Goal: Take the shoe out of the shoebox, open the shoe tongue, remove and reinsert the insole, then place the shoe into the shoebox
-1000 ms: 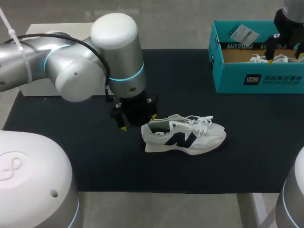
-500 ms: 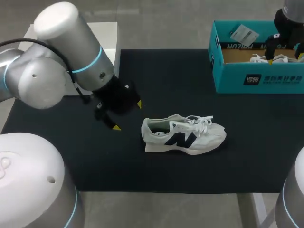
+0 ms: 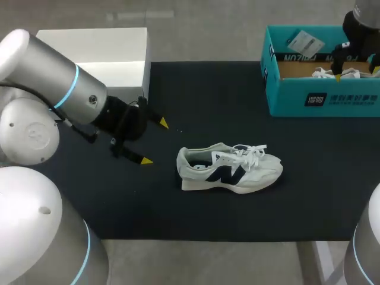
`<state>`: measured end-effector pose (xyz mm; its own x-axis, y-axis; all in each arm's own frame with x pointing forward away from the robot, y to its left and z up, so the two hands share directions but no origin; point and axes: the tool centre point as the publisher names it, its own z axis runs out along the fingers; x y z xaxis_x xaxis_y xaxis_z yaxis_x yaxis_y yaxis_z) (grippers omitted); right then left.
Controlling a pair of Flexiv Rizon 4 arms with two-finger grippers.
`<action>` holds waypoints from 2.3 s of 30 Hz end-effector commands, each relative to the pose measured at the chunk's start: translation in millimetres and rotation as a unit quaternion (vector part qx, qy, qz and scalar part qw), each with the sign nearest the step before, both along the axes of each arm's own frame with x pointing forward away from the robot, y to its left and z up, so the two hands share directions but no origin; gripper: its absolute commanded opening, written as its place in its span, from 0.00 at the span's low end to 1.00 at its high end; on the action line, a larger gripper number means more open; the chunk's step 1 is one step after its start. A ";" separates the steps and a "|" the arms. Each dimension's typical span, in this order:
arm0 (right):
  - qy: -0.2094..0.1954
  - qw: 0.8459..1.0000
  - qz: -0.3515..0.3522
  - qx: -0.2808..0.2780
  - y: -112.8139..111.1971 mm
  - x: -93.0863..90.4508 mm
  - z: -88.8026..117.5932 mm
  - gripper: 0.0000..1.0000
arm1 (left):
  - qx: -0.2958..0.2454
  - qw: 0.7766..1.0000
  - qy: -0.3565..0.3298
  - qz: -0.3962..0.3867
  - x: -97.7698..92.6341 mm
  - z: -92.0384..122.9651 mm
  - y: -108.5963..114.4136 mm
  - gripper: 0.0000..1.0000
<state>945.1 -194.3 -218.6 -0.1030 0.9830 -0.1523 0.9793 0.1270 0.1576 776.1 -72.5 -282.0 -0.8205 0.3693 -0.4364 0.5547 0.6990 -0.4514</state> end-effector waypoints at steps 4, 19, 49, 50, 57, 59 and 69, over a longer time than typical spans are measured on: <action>-0.001 1.000 -0.001 -0.001 -0.1 -0.8 -0.5 1.00 | -0.123 0.979 0.066 0.149 -1.6 -35.1 14.6 1.00; -0.001 1.000 -0.001 -0.001 -0.1 -0.8 -0.5 1.00 | -0.178 0.955 0.141 0.192 25.1 -83.6 -4.1 1.00; -0.001 1.000 -0.001 -0.001 -0.1 -0.8 -0.5 1.00 | -0.163 0.932 0.263 0.190 24.1 -125.1 -49.7 1.00; -0.001 1.000 -0.001 -0.001 -0.1 -0.8 -0.5 1.00 | -0.163 0.932 0.264 0.189 23.2 -126.1 -51.2 1.00; -0.001 1.000 -0.001 -0.001 -0.1 -0.8 -0.5 1.00 | -0.153 0.933 0.269 0.181 21.9 -135.6 -63.8 1.00; -0.001 1.000 -0.001 -0.001 -0.1 -0.8 -0.5 1.00 | -0.153 0.934 0.272 0.176 21.1 -137.0 -67.5 1.00; -0.001 1.000 -0.001 -0.001 -0.1 -0.8 -0.5 1.00 | -0.148 0.934 0.279 0.167 22.9 -147.9 -82.0 1.00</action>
